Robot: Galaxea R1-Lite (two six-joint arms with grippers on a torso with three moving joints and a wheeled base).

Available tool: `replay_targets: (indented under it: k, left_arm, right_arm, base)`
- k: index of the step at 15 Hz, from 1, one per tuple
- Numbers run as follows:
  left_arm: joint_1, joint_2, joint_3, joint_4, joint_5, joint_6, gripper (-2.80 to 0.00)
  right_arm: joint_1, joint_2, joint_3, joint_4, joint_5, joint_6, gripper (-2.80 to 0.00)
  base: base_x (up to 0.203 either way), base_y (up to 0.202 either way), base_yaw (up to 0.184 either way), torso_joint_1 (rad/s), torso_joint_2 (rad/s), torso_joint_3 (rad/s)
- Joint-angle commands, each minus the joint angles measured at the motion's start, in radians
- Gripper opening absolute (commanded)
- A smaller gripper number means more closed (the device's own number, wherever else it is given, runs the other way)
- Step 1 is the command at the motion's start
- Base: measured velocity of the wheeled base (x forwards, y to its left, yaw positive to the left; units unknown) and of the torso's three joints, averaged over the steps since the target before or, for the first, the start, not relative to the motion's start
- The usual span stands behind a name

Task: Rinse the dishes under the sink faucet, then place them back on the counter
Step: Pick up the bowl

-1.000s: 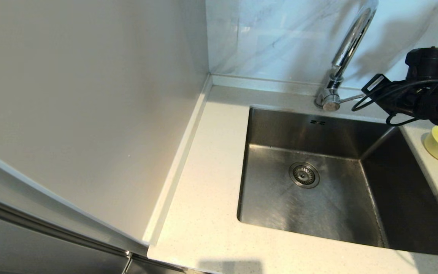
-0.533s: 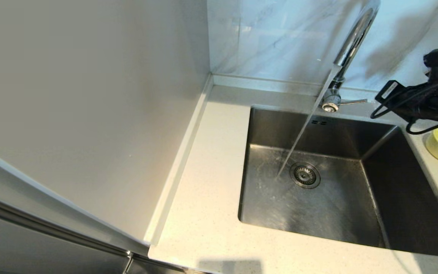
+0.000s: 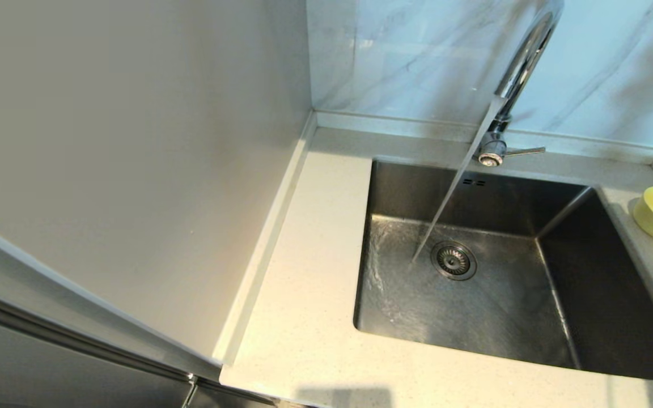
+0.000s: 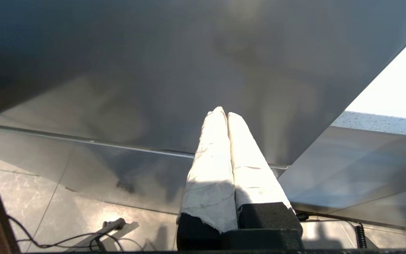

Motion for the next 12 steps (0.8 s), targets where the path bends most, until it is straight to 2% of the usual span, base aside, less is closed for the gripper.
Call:
replay_targets:
  k: [1,6,8,10,12]
  left_arm:
    - [0.000,0.000,0.000,0.000,0.000,0.000,-2.80]
    - [0.000,0.000,0.000,0.000,0.000,0.000,-2.80]
    - [0.000,0.000,0.000,0.000,0.000,0.000,-2.80]
    - [0.000,0.000,0.000,0.000,0.000,0.000,-2.80]
    - [0.000,0.000,0.000,0.000,0.000,0.000,-2.80]
  right_arm:
    - [-0.026,-0.018,-0.002,0.006,0.001,-0.058,-2.80]
    - [-0.023,0.058,-0.020,-0.049,-0.040,-0.056,-2.80]
    - [-0.021,0.114,-0.044,-0.084,-0.125,-0.034,-2.80]
    - [-0.001,0.126,-0.097,0.001,-0.156,0.061,-2.80]
    - [0.020,0.132,-0.205,0.191,-0.123,0.139,-2.80]
  base:
    - [0.000,0.000,0.000,0.000,0.00,0.000]
    - [0.000,0.000,0.000,0.000,0.00,0.000]
    - [0.000,0.000,0.000,0.000,0.00,0.000]
    - [0.000,0.000,0.000,0.000,0.00,0.000]
    - [0.000,0.000,0.000,0.000,0.00,0.000]
